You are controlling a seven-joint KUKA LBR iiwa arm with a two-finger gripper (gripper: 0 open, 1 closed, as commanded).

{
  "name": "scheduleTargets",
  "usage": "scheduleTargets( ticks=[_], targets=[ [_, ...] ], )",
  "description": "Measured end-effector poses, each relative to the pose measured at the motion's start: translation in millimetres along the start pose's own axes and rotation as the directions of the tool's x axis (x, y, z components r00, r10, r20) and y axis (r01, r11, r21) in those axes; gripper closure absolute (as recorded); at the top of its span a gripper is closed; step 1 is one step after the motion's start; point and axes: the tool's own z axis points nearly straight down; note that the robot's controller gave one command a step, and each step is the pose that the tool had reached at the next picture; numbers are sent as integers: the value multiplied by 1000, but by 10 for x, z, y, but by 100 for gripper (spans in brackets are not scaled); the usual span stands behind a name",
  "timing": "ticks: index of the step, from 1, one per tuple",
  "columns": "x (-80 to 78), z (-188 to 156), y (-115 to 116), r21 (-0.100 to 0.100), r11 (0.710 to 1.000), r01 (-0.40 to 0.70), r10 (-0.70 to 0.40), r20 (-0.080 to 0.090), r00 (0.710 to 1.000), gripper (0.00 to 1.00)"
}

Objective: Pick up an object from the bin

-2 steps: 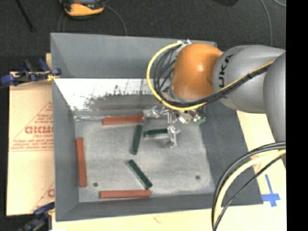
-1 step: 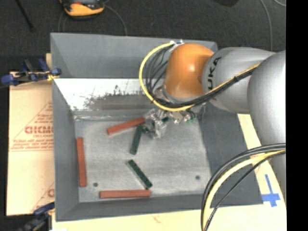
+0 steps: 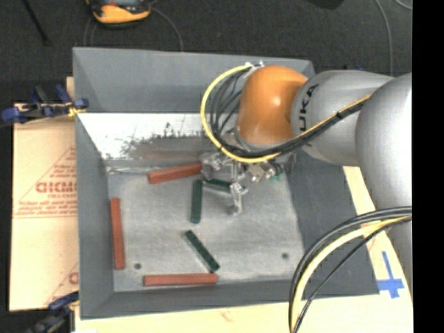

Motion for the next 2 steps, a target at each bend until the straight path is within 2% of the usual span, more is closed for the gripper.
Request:
scheduleTargets(
  ticks=[1,2],
  targets=[
    [-17,-18,-4,1,1000,-1,1,5,1000,100],
    [-17,-18,-4,1,1000,-2,2,5,1000,100]
  ],
)
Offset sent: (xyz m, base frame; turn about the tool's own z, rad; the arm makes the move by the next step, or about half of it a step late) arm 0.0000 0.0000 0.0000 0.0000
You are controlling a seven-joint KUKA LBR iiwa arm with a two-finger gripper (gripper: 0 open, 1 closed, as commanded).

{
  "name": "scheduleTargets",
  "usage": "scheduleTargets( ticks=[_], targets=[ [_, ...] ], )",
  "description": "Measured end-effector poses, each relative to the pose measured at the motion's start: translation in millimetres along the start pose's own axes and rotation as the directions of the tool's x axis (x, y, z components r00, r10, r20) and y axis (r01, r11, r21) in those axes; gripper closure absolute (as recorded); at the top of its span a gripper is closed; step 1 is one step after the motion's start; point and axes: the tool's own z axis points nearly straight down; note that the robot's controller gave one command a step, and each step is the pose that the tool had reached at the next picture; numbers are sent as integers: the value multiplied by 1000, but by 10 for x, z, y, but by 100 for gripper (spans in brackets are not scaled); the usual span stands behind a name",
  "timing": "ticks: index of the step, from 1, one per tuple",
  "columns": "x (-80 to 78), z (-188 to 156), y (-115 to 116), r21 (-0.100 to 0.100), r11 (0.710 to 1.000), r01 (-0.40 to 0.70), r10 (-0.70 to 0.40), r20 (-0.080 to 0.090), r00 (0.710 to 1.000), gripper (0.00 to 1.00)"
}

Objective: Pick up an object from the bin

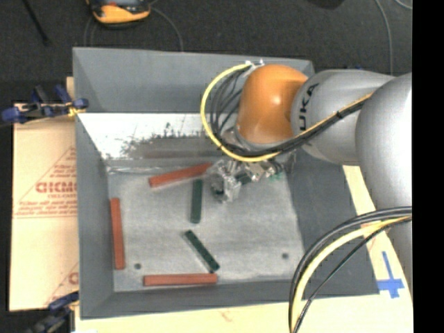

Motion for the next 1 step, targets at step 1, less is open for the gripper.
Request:
scheduleTargets(
  ticks=[1],
  targets=[
    [-5,-1306,166,0,1000,18,-18,-5,1000,100]
  ],
)
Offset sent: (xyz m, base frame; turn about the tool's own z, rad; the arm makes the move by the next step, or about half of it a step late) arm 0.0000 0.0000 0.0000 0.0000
